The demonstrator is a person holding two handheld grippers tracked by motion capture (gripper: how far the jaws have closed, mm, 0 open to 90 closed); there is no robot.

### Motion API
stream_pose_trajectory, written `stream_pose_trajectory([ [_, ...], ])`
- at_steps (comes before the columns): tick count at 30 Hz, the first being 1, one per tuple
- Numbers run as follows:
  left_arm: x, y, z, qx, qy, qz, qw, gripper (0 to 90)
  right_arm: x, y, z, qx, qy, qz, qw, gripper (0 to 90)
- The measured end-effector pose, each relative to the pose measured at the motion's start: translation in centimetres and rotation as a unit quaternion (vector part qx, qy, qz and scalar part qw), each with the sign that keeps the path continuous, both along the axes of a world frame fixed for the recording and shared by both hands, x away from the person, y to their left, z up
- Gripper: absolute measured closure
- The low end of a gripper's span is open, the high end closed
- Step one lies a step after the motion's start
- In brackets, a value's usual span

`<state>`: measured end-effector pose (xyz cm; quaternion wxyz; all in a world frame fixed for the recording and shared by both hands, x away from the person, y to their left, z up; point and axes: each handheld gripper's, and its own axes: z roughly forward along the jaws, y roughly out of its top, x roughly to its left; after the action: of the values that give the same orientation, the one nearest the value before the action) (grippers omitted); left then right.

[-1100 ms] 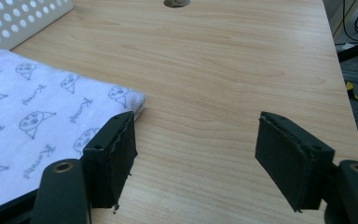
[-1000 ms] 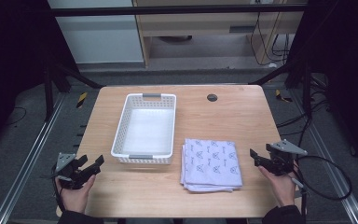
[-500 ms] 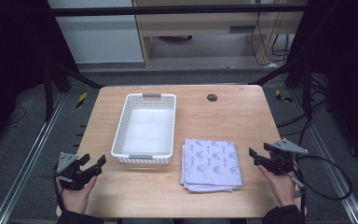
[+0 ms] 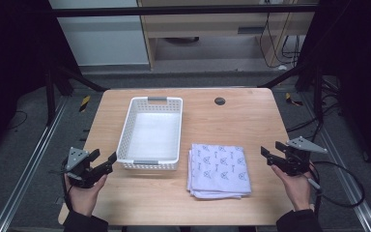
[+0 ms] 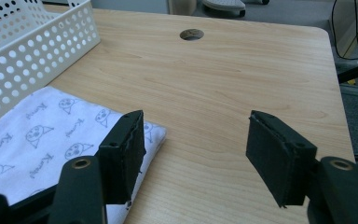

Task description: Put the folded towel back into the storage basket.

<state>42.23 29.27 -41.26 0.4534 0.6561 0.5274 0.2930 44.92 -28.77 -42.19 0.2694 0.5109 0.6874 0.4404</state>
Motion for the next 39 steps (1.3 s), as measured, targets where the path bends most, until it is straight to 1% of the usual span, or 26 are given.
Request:
stream_pose_trajectory([
  [2,0.1,-0.3,0.3,0.002,-0.002,-0.003,1.0000,32.0,0.0,0.0,0.2,0.002,0.000,0.001,1.0000,37.1],
  [5,0.3,-1.0,0.7,-0.001,-0.003,-0.009,1.0000,32.0,0.1,0.0,0.7,0.004,-0.003,0.003,1.0000,37.1],
  [9,0.5,-2.1,1.3,0.001,-0.010,-0.021,0.9997,32.1,0.4,0.1,1.5,0.002,-0.010,0.004,0.9999,37.1],
  [10,0.6,-2.4,1.4,0.004,-0.013,-0.023,0.9996,32.1,0.4,0.2,1.6,0.003,-0.009,0.004,0.9999,37.1],
  [11,0.6,-2.7,1.5,0.002,-0.010,-0.028,0.9996,32.1,0.5,0.3,1.7,0.003,-0.010,0.005,0.9999,37.1],
  [13,0.8,-3.6,1.7,0.003,-0.013,-0.035,0.9993,32.1,0.6,0.5,2.0,0.006,-0.012,0.007,0.9999,37.2],
  [17,1.1,-5.0,2.0,0.000,-0.016,-0.049,0.9987,32.1,0.9,0.8,2.4,0.009,-0.014,0.014,0.9998,37.4],
  [21,1.4,-6.6,2.1,0.002,-0.015,-0.065,0.9977,32.1,1.3,1.3,2.7,0.018,-0.021,0.021,0.9994,38.6],
  [23,1.5,-7.4,2.0,0.004,-0.015,-0.073,0.9972,32.1,1.4,1.4,2.7,0.019,-0.022,0.023,0.9993,38.9],
  [25,1.6,-8.1,2.0,0.006,-0.014,-0.080,0.9967,32.1,1.7,1.8,2.6,0.018,-0.020,0.031,0.9992,39.3],
  [27,1.7,-8.7,1.9,0.004,-0.012,-0.085,0.9963,32.1,1.7,1.9,2.6,0.020,-0.019,0.033,0.9991,39.6],
  [32,1.7,-10.3,1.8,0.009,-0.011,-0.101,0.9948,32.2,2.0,2.1,2.2,0.018,-0.016,0.041,0.9989,40.8],
  [35,1.8,-11.1,1.7,0.010,-0.009,-0.108,0.9941,32.3,2.1,2.2,1.9,0.024,-0.015,0.044,0.9986,41.1],
  [37,1.8,-11.6,1.6,0.012,-0.006,-0.111,0.9937,32.4,2.1,2.3,1.7,0.020,-0.011,0.045,0.9987,41.1],
  [39,1.7,-12.0,1.4,0.010,-0.005,-0.117,0.9931,32.3,2.1,2.4,1.6,0.016,-0.013,0.046,0.9987,40.9],
])
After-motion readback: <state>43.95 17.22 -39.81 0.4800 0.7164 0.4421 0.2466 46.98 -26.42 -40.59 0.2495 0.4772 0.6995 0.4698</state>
